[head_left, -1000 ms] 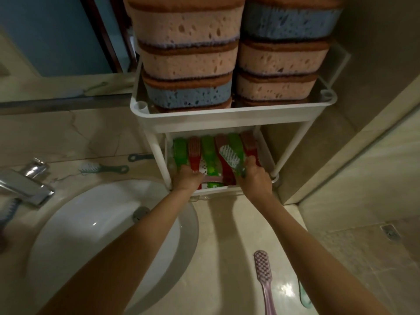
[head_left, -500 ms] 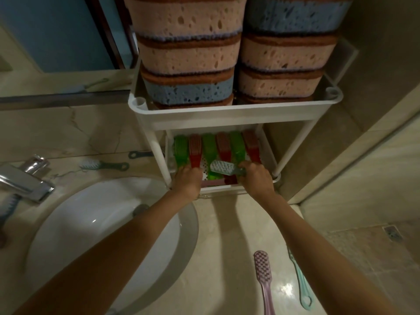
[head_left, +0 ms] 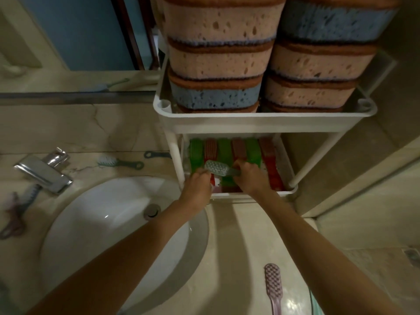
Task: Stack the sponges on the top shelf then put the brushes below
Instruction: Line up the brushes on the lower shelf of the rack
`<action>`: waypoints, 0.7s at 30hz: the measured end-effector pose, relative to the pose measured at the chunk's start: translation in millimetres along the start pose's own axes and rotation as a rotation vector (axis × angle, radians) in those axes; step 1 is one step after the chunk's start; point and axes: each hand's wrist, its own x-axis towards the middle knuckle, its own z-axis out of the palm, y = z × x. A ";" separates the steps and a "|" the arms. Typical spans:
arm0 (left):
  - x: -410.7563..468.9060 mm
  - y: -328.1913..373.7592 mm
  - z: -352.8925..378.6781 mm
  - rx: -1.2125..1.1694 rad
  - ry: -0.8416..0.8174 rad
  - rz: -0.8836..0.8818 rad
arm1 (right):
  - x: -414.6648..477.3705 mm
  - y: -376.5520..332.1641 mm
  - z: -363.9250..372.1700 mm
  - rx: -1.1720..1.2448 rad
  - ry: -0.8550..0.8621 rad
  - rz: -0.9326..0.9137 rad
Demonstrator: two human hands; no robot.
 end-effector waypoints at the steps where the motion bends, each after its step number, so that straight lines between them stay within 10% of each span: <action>1: -3.5 -2.3 2.8 -0.018 0.023 -0.002 | 4.3 -4.4 3.8 0.015 -0.018 -0.012; 21: -23.6 -14.6 14.7 -0.082 0.120 0.022 | 18.9 -21.7 33.5 0.233 -0.110 -0.203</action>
